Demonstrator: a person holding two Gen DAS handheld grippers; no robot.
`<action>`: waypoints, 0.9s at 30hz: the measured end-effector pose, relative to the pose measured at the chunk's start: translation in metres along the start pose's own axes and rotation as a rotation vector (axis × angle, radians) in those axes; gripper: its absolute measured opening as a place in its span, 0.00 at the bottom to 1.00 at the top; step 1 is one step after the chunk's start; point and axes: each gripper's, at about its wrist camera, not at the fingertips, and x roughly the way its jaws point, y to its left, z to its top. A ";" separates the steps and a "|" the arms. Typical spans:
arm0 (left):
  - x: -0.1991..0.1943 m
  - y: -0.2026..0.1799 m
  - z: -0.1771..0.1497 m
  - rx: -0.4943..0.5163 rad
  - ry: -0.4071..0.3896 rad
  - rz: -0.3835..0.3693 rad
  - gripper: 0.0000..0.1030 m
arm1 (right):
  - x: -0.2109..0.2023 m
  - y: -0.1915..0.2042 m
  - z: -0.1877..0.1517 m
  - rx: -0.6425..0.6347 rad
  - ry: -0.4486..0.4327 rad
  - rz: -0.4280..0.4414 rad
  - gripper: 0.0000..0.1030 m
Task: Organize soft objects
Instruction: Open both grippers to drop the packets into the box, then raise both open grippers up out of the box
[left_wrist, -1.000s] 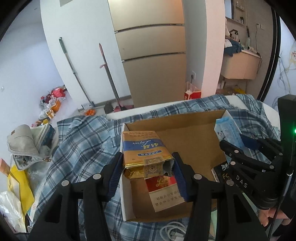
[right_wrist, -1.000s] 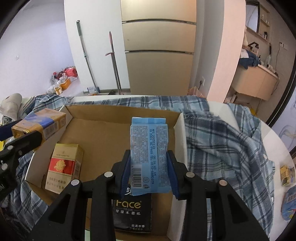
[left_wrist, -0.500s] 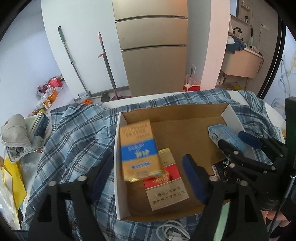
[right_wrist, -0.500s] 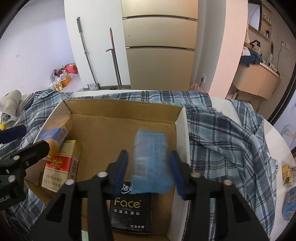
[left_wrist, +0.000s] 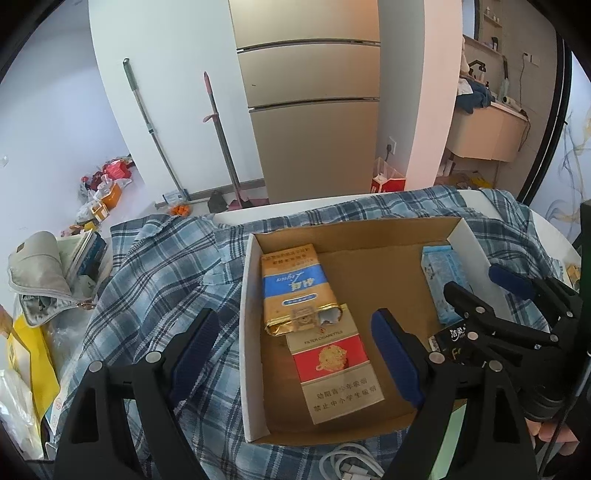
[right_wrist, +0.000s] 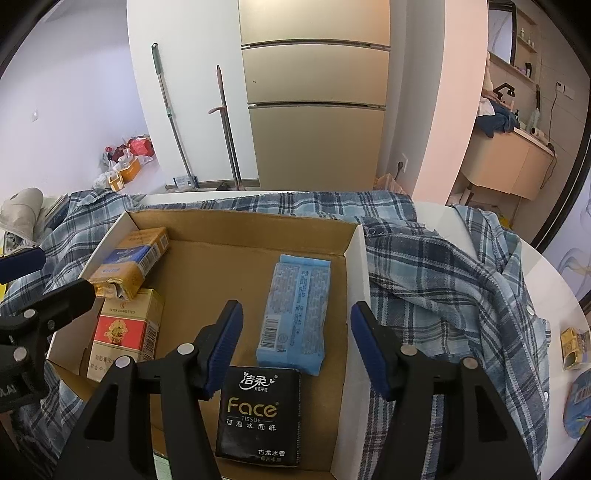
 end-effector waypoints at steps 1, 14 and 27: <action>-0.001 0.001 0.000 -0.005 -0.003 -0.001 0.84 | 0.000 0.000 0.000 -0.001 -0.002 -0.002 0.58; -0.018 0.002 0.003 -0.024 -0.027 -0.039 0.84 | -0.016 0.003 0.004 0.005 -0.052 -0.050 0.58; -0.095 0.018 0.018 -0.051 -0.173 -0.014 0.84 | -0.104 0.002 0.015 0.063 -0.208 -0.143 0.75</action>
